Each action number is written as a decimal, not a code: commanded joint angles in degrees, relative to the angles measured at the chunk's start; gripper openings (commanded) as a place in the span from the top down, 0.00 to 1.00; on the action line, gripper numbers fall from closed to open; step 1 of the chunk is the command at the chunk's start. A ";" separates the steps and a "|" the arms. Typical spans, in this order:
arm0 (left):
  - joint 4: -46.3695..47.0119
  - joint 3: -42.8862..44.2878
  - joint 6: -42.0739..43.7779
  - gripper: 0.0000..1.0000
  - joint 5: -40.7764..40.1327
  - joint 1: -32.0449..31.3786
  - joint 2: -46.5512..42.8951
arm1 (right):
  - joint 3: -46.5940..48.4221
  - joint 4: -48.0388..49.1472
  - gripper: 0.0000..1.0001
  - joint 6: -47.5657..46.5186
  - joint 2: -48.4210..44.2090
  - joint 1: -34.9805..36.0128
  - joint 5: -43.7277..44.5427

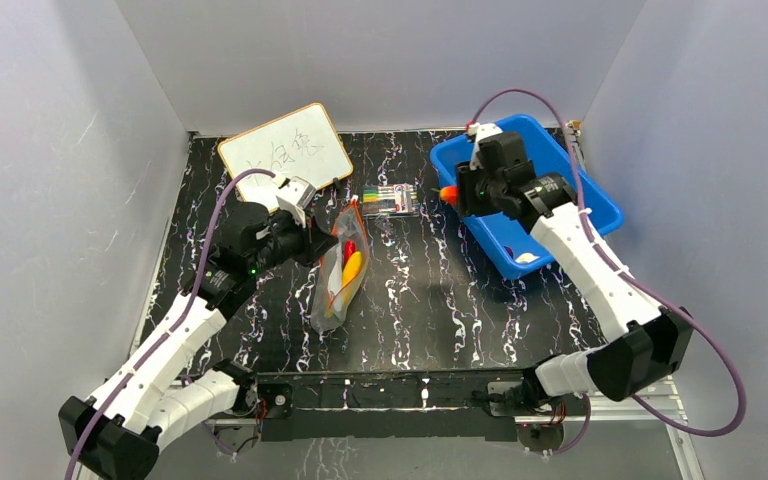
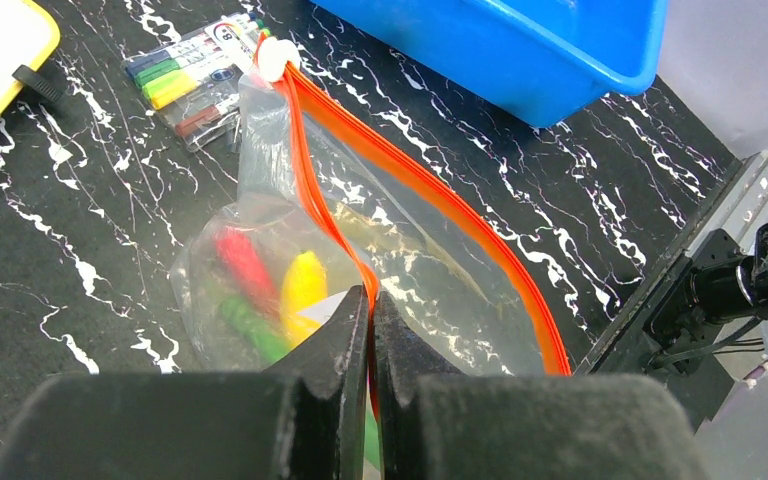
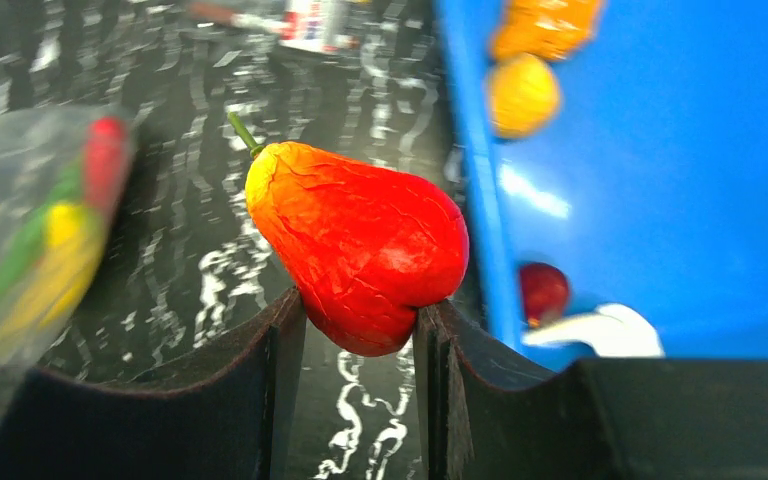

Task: Place the food in the zip-top bag and seal the zipper
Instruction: Place the fake fruit in the zipper food storage bag.

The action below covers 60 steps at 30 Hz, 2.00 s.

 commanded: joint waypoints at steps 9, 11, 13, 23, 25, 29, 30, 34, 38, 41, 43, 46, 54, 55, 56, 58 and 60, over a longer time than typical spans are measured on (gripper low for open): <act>-4.63 7.19 0.56 1.00 1.26 -0.13 2.42 | -2.67 17.21 0.71 -4.28 -6.49 18.66 -12.12; -6.85 8.45 0.90 1.00 0.50 -0.13 2.95 | -3.12 20.31 0.71 -4.13 -6.85 20.25 -13.74; -8.32 9.38 0.95 1.00 -1.18 -0.14 3.07 | -3.08 22.88 0.71 -4.05 -6.87 21.34 -15.93; -6.76 7.85 -0.95 1.00 1.80 -0.13 1.70 | -9.97 32.69 0.69 -6.55 -6.29 23.85 -31.46; -6.15 7.57 -0.94 1.00 2.68 -0.14 1.35 | -10.94 33.78 0.68 -6.73 -5.70 23.83 -35.42; -5.98 7.63 -1.06 1.00 4.09 -0.09 0.74 | -13.52 36.36 0.68 -6.75 -5.27 23.85 -36.00; -5.93 7.56 -1.23 1.00 4.31 -0.11 0.63 | -14.19 36.39 0.68 -7.37 -5.14 23.85 -35.84; -5.36 7.30 -1.29 1.00 6.37 -0.09 -0.08 | -14.52 30.82 0.65 -13.28 -4.31 23.85 -35.82; -5.80 7.72 -1.55 1.00 7.61 -0.13 -0.49 | -12.69 22.04 0.62 -21.27 -2.98 23.84 -32.04; -6.29 7.87 -1.03 1.00 9.44 -0.11 -0.35 | -8.83 18.26 0.60 -22.75 -0.63 23.82 -30.79; -6.41 7.83 -0.61 1.00 11.23 -0.13 -0.15 | -7.20 18.13 0.59 -21.26 0.49 23.85 -30.98; -5.58 7.10 -1.04 1.00 11.96 -0.14 -0.28 | -6.06 19.20 0.48 -18.75 0.70 23.85 -30.45; -3.52 5.71 -0.20 1.00 9.06 -0.12 -0.67 | -0.21 19.44 0.31 -12.06 -2.62 23.85 -23.55; -3.40 5.58 0.37 1.00 8.45 -0.11 -0.73 | -0.28 19.81 0.31 -10.45 -3.00 23.85 -22.94; -3.53 5.44 0.88 1.00 7.58 -0.11 -0.74 | -0.45 20.45 0.31 -8.55 -3.46 23.85 -21.08; -4.00 5.34 1.95 1.00 5.55 -0.14 -0.71 | -0.67 21.74 0.31 -3.34 -4.06 23.87 -17.57; -4.39 5.23 3.51 1.00 3.69 -0.13 -0.83 | -0.59 22.28 0.31 3.25 -4.34 23.85 -13.62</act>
